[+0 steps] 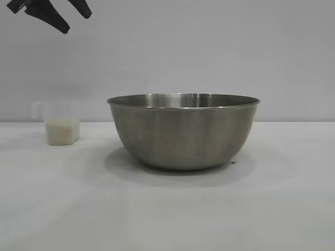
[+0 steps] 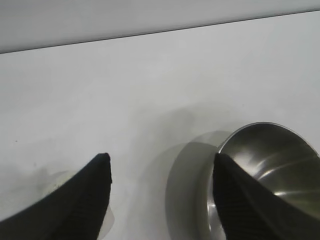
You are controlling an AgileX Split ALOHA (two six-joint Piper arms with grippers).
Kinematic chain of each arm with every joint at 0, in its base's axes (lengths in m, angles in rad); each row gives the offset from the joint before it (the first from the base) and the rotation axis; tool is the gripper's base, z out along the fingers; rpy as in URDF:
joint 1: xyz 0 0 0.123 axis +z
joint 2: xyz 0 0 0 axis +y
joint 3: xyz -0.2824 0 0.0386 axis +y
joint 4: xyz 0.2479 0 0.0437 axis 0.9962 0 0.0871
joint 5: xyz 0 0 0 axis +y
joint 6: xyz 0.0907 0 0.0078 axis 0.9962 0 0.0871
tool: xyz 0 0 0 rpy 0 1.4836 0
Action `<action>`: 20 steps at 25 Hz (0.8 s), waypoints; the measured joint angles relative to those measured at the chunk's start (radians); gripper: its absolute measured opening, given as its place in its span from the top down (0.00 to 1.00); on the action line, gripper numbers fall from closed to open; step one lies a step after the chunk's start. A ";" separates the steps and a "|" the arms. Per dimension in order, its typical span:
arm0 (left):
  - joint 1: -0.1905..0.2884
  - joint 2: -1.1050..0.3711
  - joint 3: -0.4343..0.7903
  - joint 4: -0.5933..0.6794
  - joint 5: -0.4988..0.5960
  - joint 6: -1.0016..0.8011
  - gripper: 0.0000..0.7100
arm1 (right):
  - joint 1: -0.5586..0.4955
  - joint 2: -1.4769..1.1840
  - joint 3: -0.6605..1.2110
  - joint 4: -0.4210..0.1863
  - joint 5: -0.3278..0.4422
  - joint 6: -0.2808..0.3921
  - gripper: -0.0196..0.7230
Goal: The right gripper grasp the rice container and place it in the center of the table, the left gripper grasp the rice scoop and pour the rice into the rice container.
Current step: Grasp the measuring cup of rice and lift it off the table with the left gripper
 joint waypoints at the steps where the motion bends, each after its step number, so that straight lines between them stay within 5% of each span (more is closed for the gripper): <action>1: 0.000 0.000 0.000 0.000 0.002 0.000 0.46 | -0.003 0.000 0.000 0.000 0.001 0.000 0.39; 20: 0.000 0.000 0.000 0.089 0.028 -0.026 0.46 | -0.053 0.000 0.000 0.002 0.002 0.000 0.39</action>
